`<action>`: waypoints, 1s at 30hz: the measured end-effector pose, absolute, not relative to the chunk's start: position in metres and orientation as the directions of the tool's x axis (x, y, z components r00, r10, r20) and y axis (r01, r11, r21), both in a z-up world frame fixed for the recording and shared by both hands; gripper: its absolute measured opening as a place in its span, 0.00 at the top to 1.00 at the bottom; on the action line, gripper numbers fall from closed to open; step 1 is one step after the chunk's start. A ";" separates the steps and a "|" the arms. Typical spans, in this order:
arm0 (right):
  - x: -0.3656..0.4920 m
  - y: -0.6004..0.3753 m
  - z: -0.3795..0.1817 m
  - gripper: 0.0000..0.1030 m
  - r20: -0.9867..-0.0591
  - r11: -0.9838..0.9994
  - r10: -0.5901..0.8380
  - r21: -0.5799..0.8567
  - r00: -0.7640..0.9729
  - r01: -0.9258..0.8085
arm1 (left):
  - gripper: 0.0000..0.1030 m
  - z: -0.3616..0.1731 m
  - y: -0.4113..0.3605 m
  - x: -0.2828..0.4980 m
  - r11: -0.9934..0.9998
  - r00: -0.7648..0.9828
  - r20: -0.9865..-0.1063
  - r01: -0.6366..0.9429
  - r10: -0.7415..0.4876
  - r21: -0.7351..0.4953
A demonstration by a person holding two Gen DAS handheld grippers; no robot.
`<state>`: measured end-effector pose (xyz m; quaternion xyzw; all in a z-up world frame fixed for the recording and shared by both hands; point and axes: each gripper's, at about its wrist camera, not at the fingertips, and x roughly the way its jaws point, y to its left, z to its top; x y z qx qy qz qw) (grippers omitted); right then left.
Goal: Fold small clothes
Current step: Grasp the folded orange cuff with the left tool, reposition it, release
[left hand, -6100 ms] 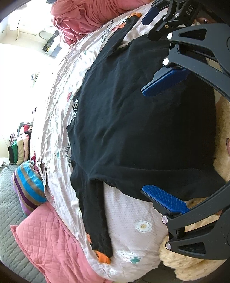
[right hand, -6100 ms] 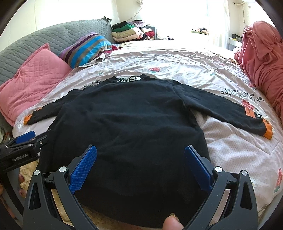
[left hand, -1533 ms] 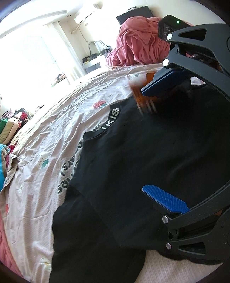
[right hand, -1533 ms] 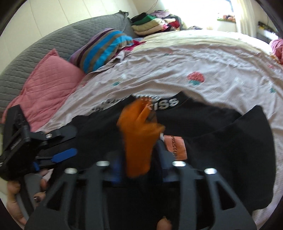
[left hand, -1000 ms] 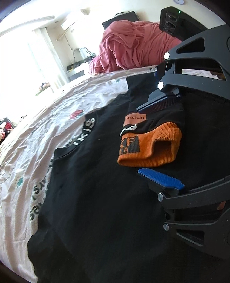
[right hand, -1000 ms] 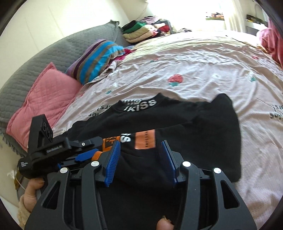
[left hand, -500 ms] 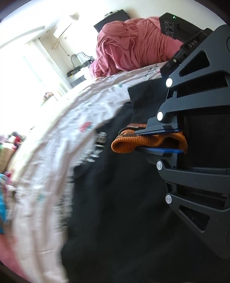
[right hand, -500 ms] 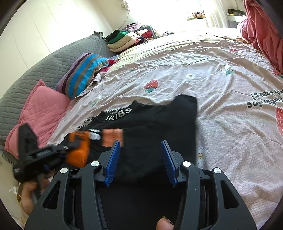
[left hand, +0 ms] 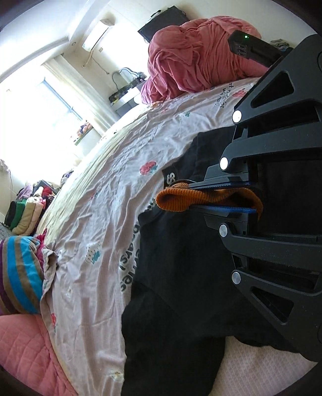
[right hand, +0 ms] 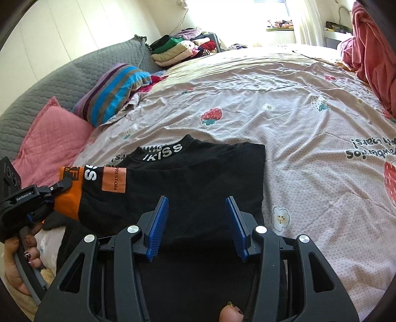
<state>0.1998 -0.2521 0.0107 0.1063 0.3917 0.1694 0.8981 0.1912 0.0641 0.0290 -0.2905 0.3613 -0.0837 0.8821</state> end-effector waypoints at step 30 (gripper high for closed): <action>0.219 -0.217 -0.045 0.53 -0.828 0.953 0.279 0.177 0.486 -0.247 | 0.74 -0.033 0.058 0.194 0.912 0.561 -0.789 -0.136 -0.251 -0.387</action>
